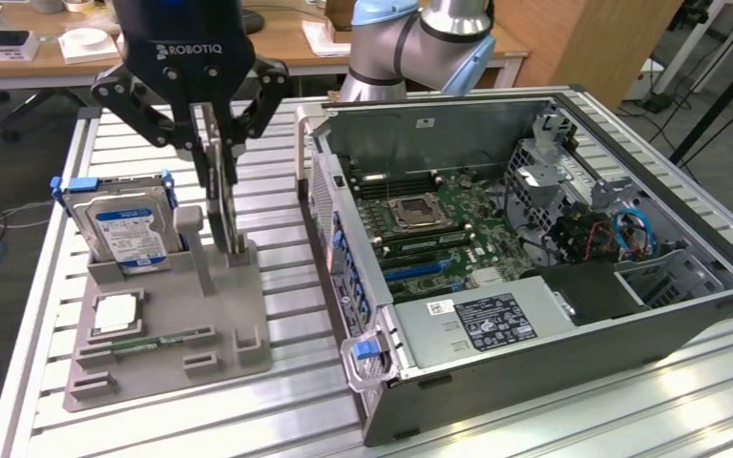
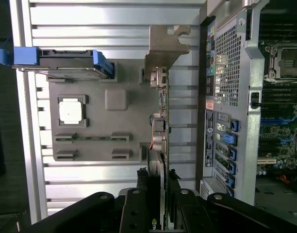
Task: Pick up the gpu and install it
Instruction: 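Pick up the gpu and move the gpu toward the slot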
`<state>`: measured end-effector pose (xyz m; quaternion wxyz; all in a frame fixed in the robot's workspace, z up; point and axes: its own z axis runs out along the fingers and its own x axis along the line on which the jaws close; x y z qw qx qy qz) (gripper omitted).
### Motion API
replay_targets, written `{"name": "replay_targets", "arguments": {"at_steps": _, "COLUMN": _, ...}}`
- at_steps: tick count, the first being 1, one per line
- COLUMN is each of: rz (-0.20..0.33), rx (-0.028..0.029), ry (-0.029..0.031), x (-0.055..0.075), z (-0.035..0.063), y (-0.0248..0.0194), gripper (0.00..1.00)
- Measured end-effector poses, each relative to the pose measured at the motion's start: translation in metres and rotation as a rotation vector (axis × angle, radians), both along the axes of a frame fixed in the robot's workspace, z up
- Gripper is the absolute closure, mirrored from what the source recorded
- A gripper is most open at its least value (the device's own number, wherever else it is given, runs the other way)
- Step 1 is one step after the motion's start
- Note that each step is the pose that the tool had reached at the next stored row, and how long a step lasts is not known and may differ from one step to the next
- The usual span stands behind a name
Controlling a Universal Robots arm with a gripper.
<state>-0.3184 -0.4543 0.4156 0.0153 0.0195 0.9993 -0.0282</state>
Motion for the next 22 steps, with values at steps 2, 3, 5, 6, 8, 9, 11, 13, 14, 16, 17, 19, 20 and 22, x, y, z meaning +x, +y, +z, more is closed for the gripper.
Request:
{"name": "replay_targets", "arguments": {"at_steps": 2, "rz": 0.000, "rx": -0.0001, "ry": 0.0001, "x": 0.0000, "z": 0.0010, "y": 0.0000, "gripper": 0.74}}
{"name": "replay_targets", "arguments": {"at_steps": 3, "rz": 0.000, "rx": -0.0001, "ry": 0.0001, "x": 0.0000, "z": 0.0015, "y": 0.0000, "gripper": 0.74}}
{"name": "replay_targets", "arguments": {"at_steps": 5, "rz": 0.000, "rx": -0.0002, "ry": 0.0000, "x": 0.0000, "z": 0.0025, "y": 0.0000, "gripper": 0.74}}
{"name": "replay_targets", "arguments": {"at_steps": 6, "rz": 0.000, "rx": -0.0002, "ry": 0.0000, "x": 0.0000, "z": 0.0030, "y": 0.0000, "gripper": 0.74}}
{"name": "replay_targets", "arguments": {"at_steps": 8, "rz": 0.000, "rx": -0.0003, "ry": 0.0000, "x": 0.0000, "z": 0.0042, "y": 0.0000, "gripper": 0.74}}
{"name": "replay_targets", "arguments": {"at_steps": 9, "rz": 0.000, "rx": -0.0003, "ry": 0.0000, "x": 0.0000, "z": 0.0047, "y": 0.0000, "gripper": 0.74}}
{"name": "replay_targets", "arguments": {"at_steps": 11, "rz": 0.000, "rx": -0.0004, "ry": 0.0001, "x": 0.0000, "z": 0.0059, "y": 0.0000, "gripper": 0.74}}
{"name": "replay_targets", "arguments": {"at_steps": 13, "rz": 0.000, "rx": -0.0004, "ry": 0.0000, "x": 0.0000, "z": 0.0069, "y": 0.0000, "gripper": 0.74}}
{"name": "replay_targets", "arguments": {"at_steps": 14, "rz": 0.000, "rx": -0.0004, "ry": 0.0000, "x": 0.0000, "z": 0.0074, "y": 0.0000, "gripper": 0.74}}
{"name": "replay_targets", "arguments": {"at_steps": 16, "rz": 0.000, "rx": -0.0005, "ry": 0.0000, "x": 0.0000, "z": 0.0083, "y": 0.0000, "gripper": 0.74}}
{"name": "replay_targets", "arguments": {"at_steps": 17, "rz": 0.000, "rx": -0.0006, "ry": 0.0000, "x": 0.0000, "z": 0.0086, "y": 0.0000, "gripper": 0.74}}
{"name": "replay_targets", "arguments": {"at_steps": 19, "rz": 0.000, "rx": -0.0006, "ry": 0.0001, "x": 0.0000, "z": 0.0092, "y": 0.0000, "gripper": 0.74}}
{"name": "replay_targets", "arguments": {"at_steps": 20, "rz": 0.000, "rx": -0.0007, "ry": 0.0000, "x": 0.0000, "z": 0.0095, "y": 0.0000, "gripper": 0.74}}
{"name": "replay_targets", "arguments": {"at_steps": 22, "rz": 0.000, "rx": -0.0009, "ry": 0.0000, "x": 0.0000, "z": 0.0100, "y": 0.0000, "gripper": 0.74}}
